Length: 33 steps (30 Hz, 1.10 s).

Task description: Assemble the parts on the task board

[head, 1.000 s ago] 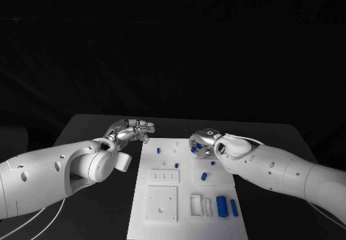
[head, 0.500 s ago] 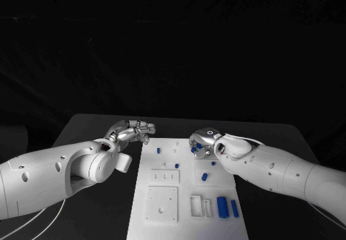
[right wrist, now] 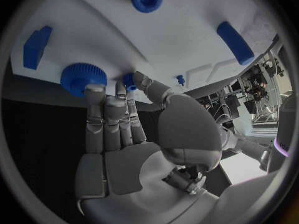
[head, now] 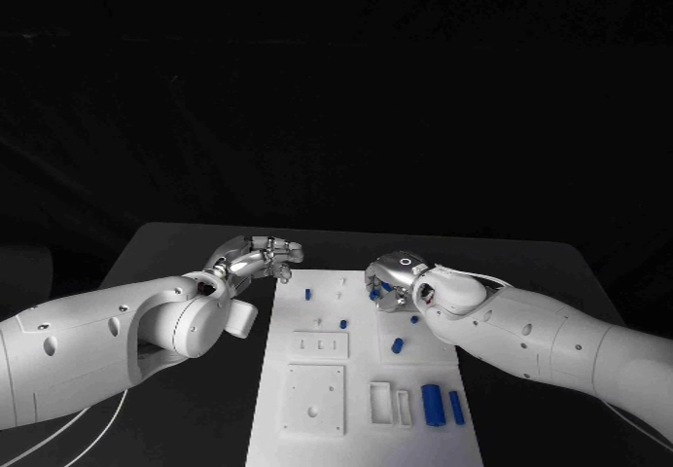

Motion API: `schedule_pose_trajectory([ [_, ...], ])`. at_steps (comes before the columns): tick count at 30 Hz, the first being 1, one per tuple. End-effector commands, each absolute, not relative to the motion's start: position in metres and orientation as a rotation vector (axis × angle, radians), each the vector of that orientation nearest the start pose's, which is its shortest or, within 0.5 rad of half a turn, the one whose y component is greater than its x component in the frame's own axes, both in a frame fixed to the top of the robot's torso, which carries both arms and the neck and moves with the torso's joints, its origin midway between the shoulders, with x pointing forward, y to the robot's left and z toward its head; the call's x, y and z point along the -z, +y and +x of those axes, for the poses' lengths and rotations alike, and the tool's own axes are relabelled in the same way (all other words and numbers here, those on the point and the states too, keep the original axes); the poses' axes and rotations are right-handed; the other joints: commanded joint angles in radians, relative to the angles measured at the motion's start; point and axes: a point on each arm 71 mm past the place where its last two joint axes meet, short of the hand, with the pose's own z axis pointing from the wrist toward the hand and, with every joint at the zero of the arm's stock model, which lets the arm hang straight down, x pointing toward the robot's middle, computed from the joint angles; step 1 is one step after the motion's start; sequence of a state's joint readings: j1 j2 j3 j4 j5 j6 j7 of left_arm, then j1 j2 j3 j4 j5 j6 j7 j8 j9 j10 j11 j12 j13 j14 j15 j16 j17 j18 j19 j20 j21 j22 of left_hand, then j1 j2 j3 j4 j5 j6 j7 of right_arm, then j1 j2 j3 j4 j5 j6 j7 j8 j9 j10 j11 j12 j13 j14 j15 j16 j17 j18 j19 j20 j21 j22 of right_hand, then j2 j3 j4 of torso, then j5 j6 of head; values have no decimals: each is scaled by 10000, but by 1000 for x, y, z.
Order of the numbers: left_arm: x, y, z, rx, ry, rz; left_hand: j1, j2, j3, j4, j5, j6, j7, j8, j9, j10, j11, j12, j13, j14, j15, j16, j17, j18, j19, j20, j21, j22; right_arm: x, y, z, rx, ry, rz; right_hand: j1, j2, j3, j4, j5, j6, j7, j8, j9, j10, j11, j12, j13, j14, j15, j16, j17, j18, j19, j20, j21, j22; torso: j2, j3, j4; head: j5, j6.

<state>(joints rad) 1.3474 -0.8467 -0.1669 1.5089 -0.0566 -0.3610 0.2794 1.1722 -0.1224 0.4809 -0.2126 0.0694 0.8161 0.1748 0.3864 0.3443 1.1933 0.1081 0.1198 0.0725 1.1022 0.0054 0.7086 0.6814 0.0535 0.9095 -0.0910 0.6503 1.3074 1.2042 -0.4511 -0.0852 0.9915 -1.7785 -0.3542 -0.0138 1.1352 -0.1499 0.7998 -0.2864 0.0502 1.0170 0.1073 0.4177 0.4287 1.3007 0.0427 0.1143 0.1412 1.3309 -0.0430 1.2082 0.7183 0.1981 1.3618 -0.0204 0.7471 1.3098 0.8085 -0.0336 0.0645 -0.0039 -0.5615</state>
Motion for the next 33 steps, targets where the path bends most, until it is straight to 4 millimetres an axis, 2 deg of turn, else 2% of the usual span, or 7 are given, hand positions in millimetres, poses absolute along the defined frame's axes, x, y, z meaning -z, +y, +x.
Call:
schedule_pose_trajectory([
  [1, 158, 217, 502, 13934, 15284, -10178, -86, -8, 46, -45, -61, 39, 7, -67, -2, -25, 63, -39, -12, -67, 16, 53, -10, 214, -45, -17, 48, 214, 218, -138, 557, -3681, 14939, -4916, 43, 86, 68, -15, -13, 88, -4, 33, 34, 340, 11, 49, 69, -218, -259, 58, -16, 636, 369, -351, 44, 220, 12, -7, -9, 8, 21],
  [8, 158, 217, 502, 13904, 15267, -10192, -89, -7, 53, -50, -61, 39, 7, -70, -1, -25, 63, -42, -12, -69, 17, 56, -11, 216, -48, -17, 53, 213, 209, -133, 553, -3504, 14218, -4607, 59, 46, 122, -20, -13, 144, -32, 53, 76, 385, -7, 36, 101, -228, -277, 87, -35, 637, 350, -381, 117, 219, 17, -18, -22, 33, 113],
  [14, 158, 217, 501, 13908, 15250, -10187, -93, -7, 59, -53, -60, 39, 8, -72, 0, -24, 63, -43, -11, -69, 17, 59, -12, 217, -50, -17, 58, 212, 202, -120, 550, -3538, 13518, -4601, 84, -7, 178, -13, -12, 183, -49, 62, 102, 410, -15, 19, 119, -236, -285, 103, -52, 637, 332, -397, 161, 212, 38, -2, -37, 14, 220],
  [23, 158, 215, 502, 13931, 15259, -10169, -100, -1, 68, -58, -56, 38, 8, -75, 2, -22, 62, -45, -10, -64, 15, 67, -13, 220, -49, -17, 68, 212, 198, -104, 551, -3592, 13167, -4690, 103, -45, 226, 10, -13, 206, -58, 63, 120, 432, -19, 5, 133, -236, -288, 119, -66, 636, 335, -407, 188, 200, 53, -32, 5, -2, 301],
  [29, 158, 213, 502, 13945, 15281, -10156, -103, -3, 72, -63, -56, 39, 8, -76, 3, -20, 62, -46, -9, -63, 15, 70, -14, 222, -50, -17, 73, 212, 199, -91, 554, -3501, 13311, -4734, 107, -59, 240, 18, -13, 212, -60, 62, 126, 442, -20, 1, 138, -232, -290, 130, -68, 637, 341, -411, 195, 194, 64, -36, 11, -16, 331],
  [33, 158, 211, 503, 13943, 15291, -10146, -108, -4, 75, -66, -56, 40, 8, -77, 4, -19, 62, -47, -9, -64, 15, 72, -15, 223, -52, -17, 77, 211, 199, -81, 554, -3531, 13281, -4808, 107, -67, 252, 24, -13, 212, -60, 58, 130, 448, -21, -3, 142, -230, -291, 138, -70, 637, 348, -414, 201, 189, 65, -10, -10, 13, 403],
])
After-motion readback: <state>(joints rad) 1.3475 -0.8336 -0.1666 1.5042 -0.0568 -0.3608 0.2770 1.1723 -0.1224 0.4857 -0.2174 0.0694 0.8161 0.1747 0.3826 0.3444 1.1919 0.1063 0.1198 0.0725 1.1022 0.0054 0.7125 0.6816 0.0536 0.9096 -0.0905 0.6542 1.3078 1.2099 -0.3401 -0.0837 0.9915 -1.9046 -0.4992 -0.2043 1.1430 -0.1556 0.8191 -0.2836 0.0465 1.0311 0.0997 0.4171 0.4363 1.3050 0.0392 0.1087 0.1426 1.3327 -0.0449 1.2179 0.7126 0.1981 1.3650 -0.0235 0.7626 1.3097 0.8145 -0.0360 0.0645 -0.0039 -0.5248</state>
